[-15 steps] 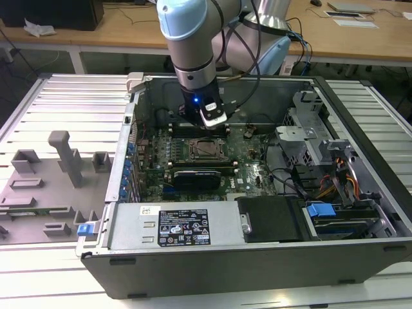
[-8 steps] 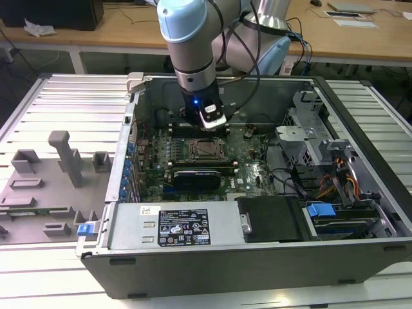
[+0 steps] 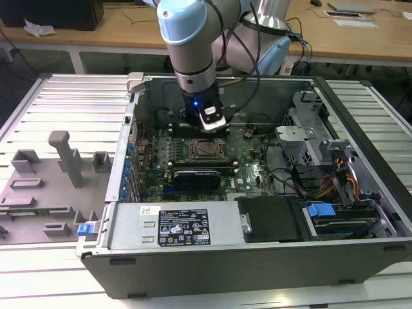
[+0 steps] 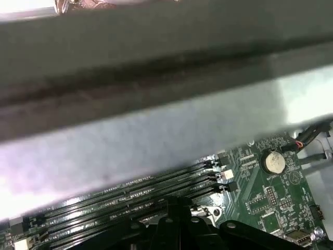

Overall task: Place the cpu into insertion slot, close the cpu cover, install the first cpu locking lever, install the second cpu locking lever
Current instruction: 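Install the first cpu locking lever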

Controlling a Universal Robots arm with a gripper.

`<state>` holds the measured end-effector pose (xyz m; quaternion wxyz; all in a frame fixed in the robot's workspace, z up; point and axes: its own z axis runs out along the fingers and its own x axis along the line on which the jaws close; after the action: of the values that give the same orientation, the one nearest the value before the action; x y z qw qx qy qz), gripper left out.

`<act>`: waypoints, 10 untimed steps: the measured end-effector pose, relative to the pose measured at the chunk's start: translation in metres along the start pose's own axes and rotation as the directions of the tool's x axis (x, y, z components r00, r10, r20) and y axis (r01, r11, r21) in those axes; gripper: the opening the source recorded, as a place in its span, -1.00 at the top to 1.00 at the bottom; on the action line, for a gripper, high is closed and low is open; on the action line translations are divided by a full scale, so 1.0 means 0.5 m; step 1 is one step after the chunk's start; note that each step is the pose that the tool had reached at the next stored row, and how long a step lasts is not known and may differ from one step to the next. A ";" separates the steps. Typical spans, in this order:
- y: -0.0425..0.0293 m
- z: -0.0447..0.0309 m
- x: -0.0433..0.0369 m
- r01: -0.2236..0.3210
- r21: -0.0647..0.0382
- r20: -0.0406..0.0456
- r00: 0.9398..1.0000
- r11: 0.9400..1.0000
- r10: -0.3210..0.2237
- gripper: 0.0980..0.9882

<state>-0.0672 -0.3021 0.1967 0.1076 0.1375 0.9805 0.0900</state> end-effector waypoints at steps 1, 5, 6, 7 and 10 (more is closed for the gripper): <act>0.000 0.000 -0.001 0.000 0.000 0.000 1.000 1.000 0.000 0.98; 0.001 -0.003 -0.002 -0.001 -0.003 0.000 1.000 1.000 0.001 0.98; 0.001 -0.007 -0.002 -0.001 -0.003 -0.001 1.000 1.000 0.001 0.98; 0.003 -0.013 -0.004 -0.001 -0.003 -0.001 1.000 1.000 0.001 0.98; 0.006 -0.028 -0.006 -0.001 -0.003 -0.001 1.000 1.000 0.001 0.98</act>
<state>-0.0668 -0.3023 0.2113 0.1075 0.1377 0.9804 0.0914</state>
